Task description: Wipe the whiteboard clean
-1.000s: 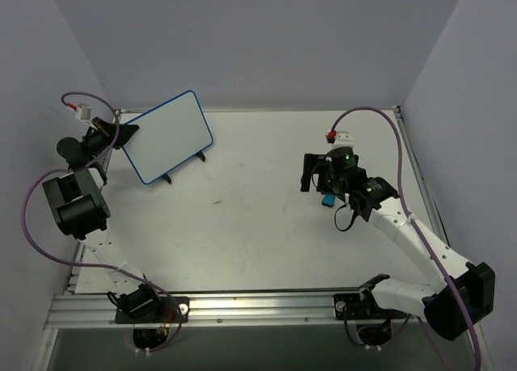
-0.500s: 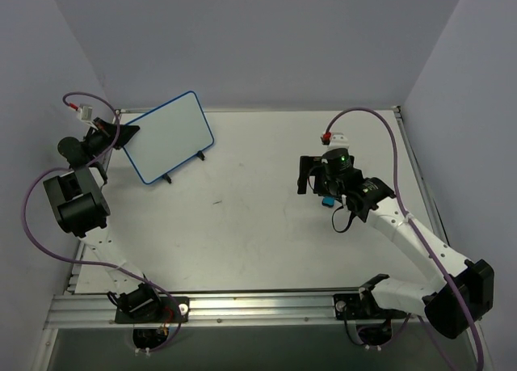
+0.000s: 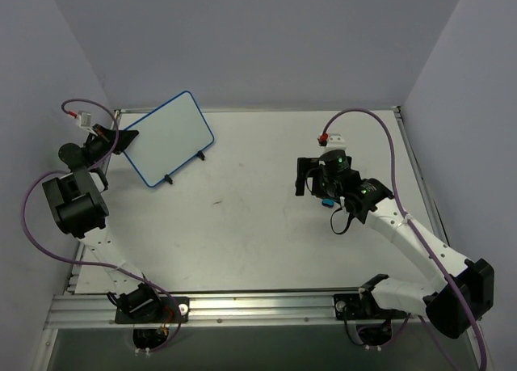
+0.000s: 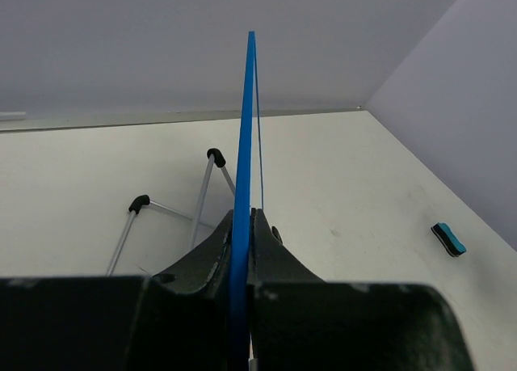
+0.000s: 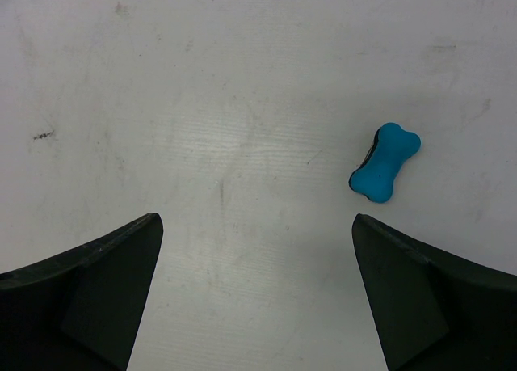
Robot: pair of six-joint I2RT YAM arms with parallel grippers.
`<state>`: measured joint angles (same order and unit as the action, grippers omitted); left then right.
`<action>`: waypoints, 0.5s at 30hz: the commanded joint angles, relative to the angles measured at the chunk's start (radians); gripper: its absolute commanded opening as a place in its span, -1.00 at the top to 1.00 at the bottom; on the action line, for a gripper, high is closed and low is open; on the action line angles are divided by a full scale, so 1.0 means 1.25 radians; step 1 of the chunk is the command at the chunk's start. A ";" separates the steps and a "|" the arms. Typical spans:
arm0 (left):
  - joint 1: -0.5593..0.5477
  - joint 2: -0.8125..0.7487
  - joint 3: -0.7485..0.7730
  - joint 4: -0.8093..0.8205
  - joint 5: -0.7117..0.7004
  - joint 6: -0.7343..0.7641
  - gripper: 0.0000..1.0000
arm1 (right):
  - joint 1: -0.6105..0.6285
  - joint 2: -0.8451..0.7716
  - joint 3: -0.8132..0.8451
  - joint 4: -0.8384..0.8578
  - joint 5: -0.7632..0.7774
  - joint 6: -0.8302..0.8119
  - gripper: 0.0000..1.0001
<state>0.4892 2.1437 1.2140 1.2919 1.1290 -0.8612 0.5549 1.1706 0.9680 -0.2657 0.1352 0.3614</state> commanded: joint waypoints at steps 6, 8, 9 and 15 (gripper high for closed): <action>0.030 -0.009 -0.021 0.233 0.045 0.121 0.95 | 0.018 -0.022 0.002 0.001 0.034 -0.007 -1.00; 0.031 -0.016 -0.026 0.232 0.041 0.123 0.95 | 0.021 -0.031 0.000 0.003 0.037 -0.008 -1.00; 0.032 -0.019 -0.031 0.232 0.042 0.126 0.95 | 0.024 -0.033 0.000 0.003 0.037 -0.008 -1.00; 0.043 -0.047 -0.057 0.218 0.040 0.151 0.95 | 0.033 -0.038 0.001 0.004 0.039 -0.008 -1.00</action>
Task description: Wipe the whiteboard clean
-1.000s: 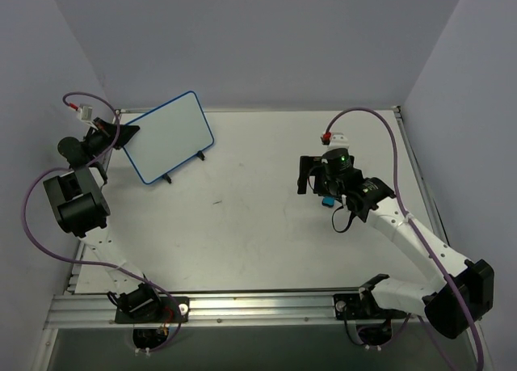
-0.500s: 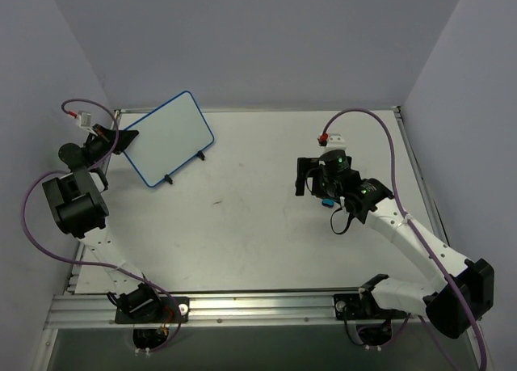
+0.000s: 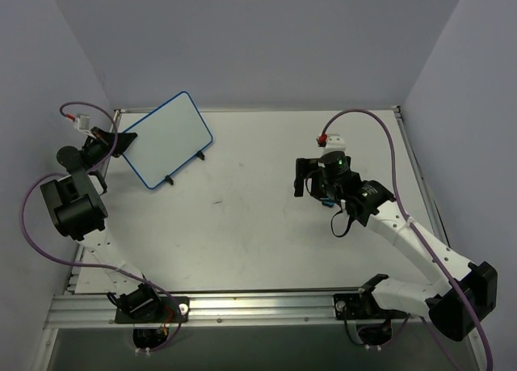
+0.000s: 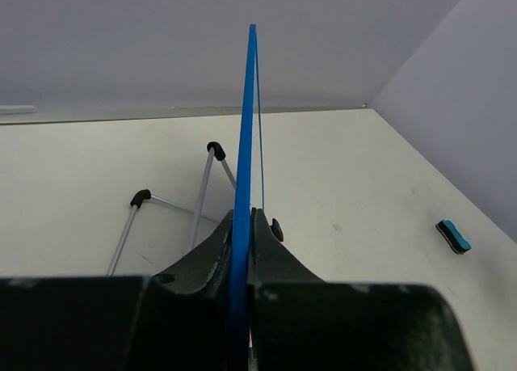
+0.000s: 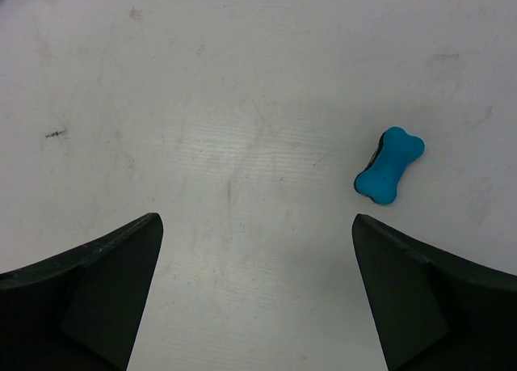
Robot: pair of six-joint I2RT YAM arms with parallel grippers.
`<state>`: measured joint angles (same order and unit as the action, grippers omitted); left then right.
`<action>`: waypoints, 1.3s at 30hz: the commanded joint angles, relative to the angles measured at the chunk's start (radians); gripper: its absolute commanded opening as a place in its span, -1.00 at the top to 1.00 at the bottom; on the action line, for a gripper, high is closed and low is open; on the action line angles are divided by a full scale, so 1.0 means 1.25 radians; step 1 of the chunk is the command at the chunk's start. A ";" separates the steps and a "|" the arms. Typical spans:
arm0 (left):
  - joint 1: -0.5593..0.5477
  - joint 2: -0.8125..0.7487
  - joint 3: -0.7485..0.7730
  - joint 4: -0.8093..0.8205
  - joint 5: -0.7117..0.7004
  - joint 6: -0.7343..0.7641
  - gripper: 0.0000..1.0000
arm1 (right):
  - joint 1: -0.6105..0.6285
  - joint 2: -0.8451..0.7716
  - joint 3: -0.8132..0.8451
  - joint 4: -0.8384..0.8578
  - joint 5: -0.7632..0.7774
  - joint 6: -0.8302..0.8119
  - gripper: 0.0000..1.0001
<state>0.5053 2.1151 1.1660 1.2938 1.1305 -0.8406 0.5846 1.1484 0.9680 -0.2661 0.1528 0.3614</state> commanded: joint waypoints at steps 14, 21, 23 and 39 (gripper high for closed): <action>0.034 -0.118 -0.081 0.079 0.034 0.270 0.94 | 0.038 -0.046 -0.005 0.007 0.029 -0.006 -1.00; 0.029 -0.126 -0.097 0.057 0.023 0.276 0.81 | 0.051 -0.056 -0.007 0.005 0.035 -0.003 -1.00; 0.024 -0.121 -0.095 0.064 0.026 0.265 0.79 | 0.054 -0.055 -0.007 0.005 0.037 -0.003 -1.00; 0.027 -0.091 -0.101 0.071 0.002 0.263 0.24 | 0.059 -0.039 -0.002 0.003 0.048 -0.004 -1.00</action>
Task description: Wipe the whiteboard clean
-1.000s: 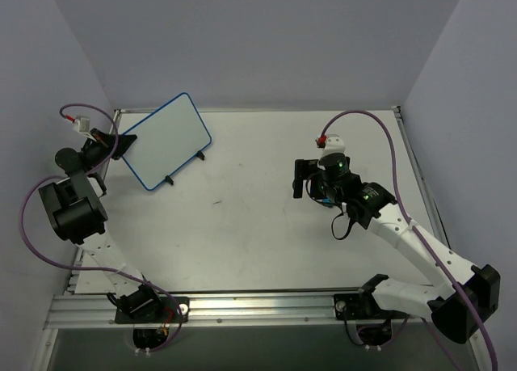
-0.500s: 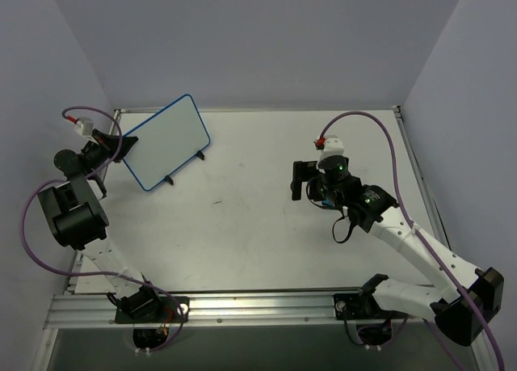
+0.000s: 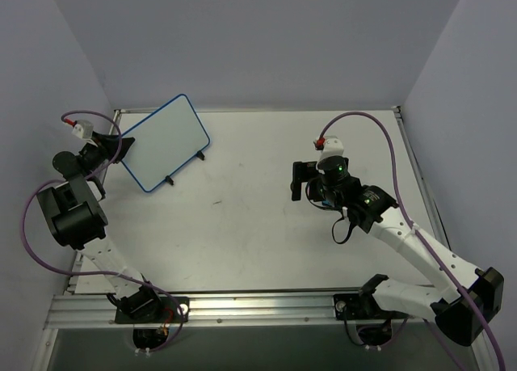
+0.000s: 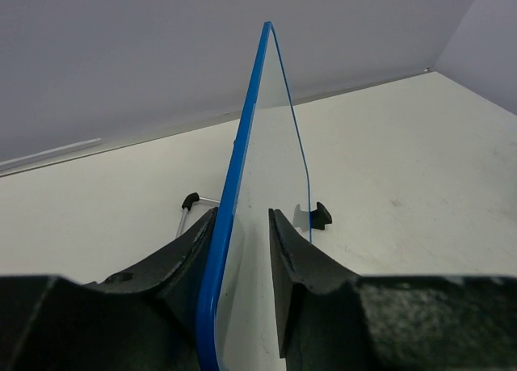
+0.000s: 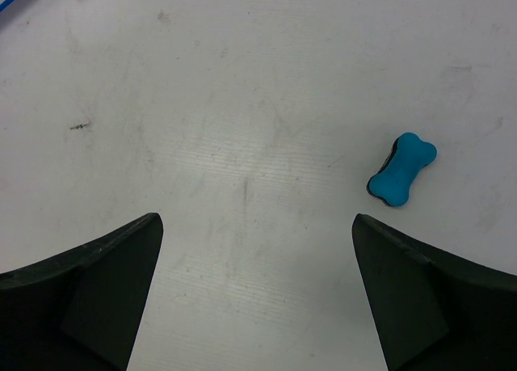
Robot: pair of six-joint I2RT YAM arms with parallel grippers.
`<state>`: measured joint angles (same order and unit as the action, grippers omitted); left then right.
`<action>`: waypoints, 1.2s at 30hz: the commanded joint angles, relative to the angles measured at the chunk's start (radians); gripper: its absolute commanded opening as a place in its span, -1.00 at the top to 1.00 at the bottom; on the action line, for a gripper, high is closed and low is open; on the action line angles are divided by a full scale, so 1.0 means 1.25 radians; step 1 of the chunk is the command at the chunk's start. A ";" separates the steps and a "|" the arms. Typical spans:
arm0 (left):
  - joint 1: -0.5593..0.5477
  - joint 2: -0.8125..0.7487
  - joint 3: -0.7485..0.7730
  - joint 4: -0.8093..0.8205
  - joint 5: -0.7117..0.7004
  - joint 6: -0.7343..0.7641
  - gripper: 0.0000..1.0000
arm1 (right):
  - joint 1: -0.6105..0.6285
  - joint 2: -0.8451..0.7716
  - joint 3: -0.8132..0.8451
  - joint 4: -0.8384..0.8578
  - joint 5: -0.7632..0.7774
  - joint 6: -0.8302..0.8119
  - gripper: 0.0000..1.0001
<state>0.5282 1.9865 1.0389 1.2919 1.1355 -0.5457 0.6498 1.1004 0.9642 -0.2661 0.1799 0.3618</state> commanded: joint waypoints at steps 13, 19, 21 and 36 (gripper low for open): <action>0.012 0.055 0.011 0.147 -0.006 -0.026 0.09 | 0.007 0.000 0.001 0.009 0.041 -0.004 -1.00; 0.016 0.074 0.033 0.165 0.006 -0.059 0.04 | 0.007 -0.005 0.001 0.009 0.048 -0.001 -0.99; 0.018 0.080 0.035 0.187 0.013 -0.076 0.01 | 0.007 -0.009 -0.001 0.009 0.061 0.001 -0.99; 0.019 0.082 0.044 0.210 0.016 -0.098 -0.20 | 0.007 -0.026 -0.001 0.008 0.070 0.001 -0.99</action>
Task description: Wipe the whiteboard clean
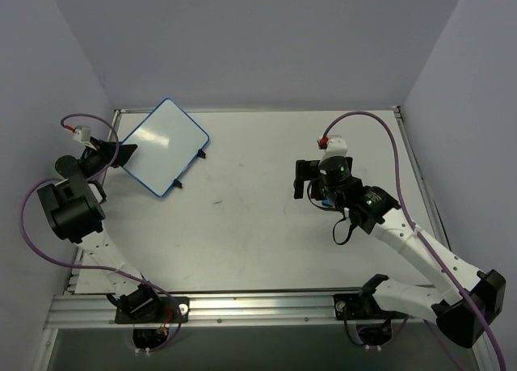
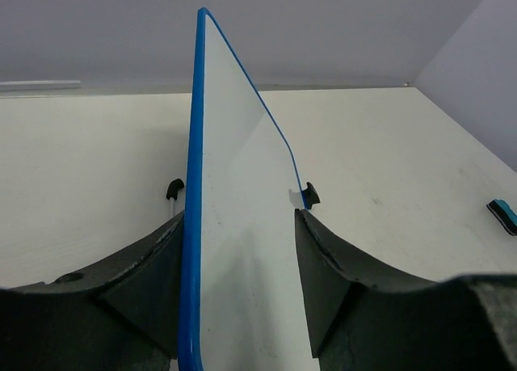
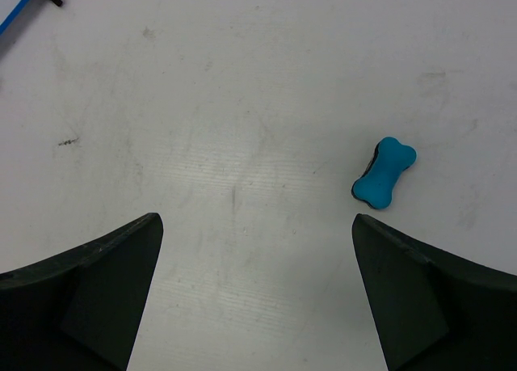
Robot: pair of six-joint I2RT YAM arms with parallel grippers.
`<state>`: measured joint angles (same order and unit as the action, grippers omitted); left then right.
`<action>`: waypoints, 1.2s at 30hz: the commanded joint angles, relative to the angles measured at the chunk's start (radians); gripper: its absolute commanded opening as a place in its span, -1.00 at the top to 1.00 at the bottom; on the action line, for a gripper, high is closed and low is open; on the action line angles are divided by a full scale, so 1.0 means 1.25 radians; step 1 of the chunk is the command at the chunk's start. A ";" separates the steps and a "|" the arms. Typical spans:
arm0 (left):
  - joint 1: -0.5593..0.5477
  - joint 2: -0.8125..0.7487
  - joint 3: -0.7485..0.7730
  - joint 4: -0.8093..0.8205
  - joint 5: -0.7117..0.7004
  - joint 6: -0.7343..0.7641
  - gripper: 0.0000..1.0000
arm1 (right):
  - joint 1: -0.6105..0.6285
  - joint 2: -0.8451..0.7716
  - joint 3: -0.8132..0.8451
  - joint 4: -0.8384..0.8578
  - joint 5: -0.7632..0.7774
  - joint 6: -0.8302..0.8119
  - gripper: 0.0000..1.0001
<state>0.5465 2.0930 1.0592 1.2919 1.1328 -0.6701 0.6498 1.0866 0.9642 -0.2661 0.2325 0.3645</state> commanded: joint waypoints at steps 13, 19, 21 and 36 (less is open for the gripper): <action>0.012 -0.040 0.023 0.188 0.001 0.008 -0.88 | 0.009 -0.026 -0.002 0.007 0.024 -0.002 -0.99; 0.019 -0.113 0.023 0.065 -0.061 0.078 -0.88 | 0.009 -0.024 -0.002 0.007 0.023 -0.002 -0.99; 0.021 -0.154 0.019 0.010 -0.084 0.115 -0.88 | 0.010 -0.021 -0.002 0.007 0.023 -0.003 -0.99; -0.155 -0.686 0.030 -0.853 -0.799 0.340 -0.88 | 0.009 -0.041 0.016 0.010 0.098 -0.007 -1.00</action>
<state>0.4789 1.4254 1.0302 0.6373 0.4896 -0.3595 0.6556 1.0733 0.9642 -0.2657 0.2695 0.3637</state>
